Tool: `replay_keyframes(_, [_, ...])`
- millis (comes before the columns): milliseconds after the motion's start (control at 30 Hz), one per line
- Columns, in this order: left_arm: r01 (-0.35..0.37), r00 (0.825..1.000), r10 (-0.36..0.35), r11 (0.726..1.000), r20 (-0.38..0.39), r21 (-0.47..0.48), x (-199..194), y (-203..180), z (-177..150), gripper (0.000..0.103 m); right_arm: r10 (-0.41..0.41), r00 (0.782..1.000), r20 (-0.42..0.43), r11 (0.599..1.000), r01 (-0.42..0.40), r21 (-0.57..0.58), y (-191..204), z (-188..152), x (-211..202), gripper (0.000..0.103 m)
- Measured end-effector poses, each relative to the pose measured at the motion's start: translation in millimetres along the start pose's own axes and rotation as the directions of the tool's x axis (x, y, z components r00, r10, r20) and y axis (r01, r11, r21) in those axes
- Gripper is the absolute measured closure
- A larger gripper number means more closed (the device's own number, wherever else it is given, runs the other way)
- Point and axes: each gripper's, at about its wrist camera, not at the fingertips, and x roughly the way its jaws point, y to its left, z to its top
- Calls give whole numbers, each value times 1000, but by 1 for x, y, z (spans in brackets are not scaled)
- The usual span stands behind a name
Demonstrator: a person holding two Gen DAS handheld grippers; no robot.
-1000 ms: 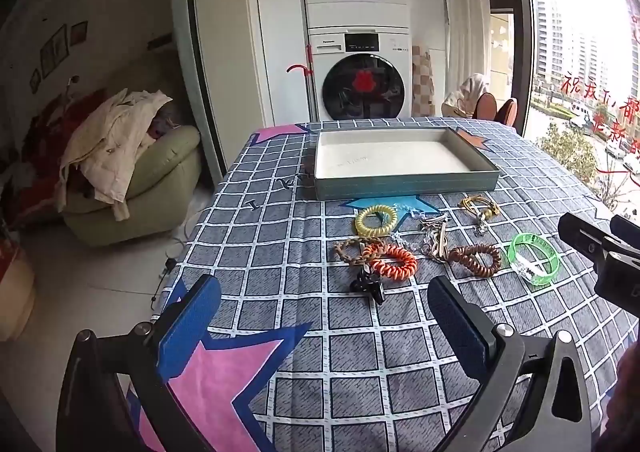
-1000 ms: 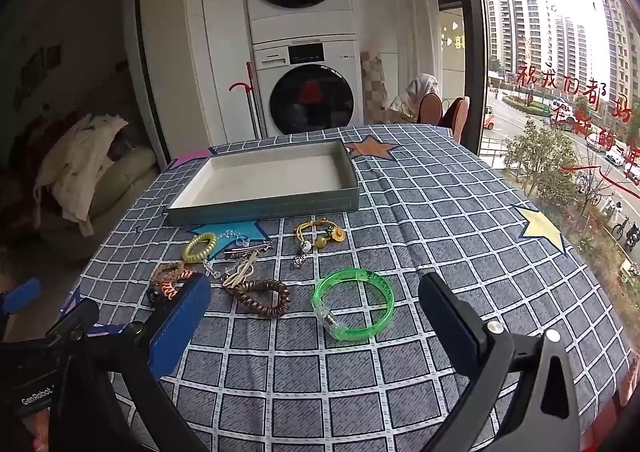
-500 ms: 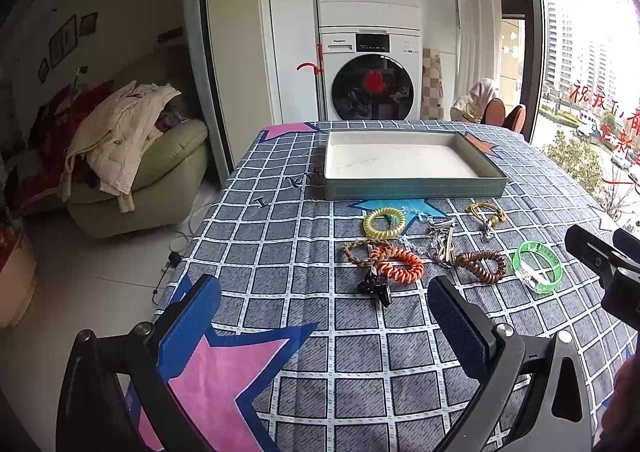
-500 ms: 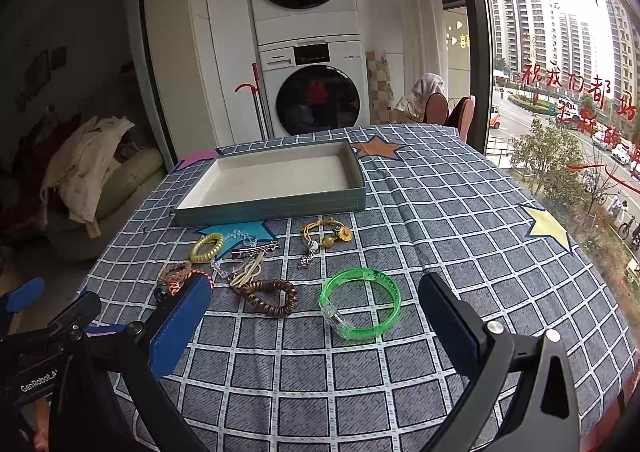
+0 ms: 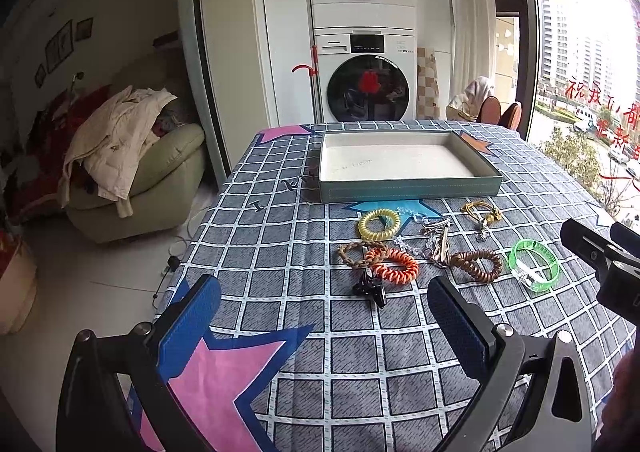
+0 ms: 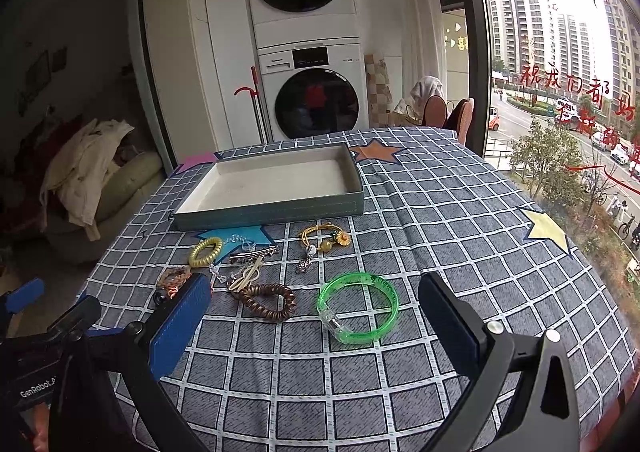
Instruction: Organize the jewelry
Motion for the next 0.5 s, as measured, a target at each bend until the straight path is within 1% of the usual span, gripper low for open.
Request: replay_keyframes(500, [3, 1000, -3, 1000, 0, 1, 2, -3, 0, 0, -2, 1000, 2, 1000, 2, -3, 1, 1, 1, 0])
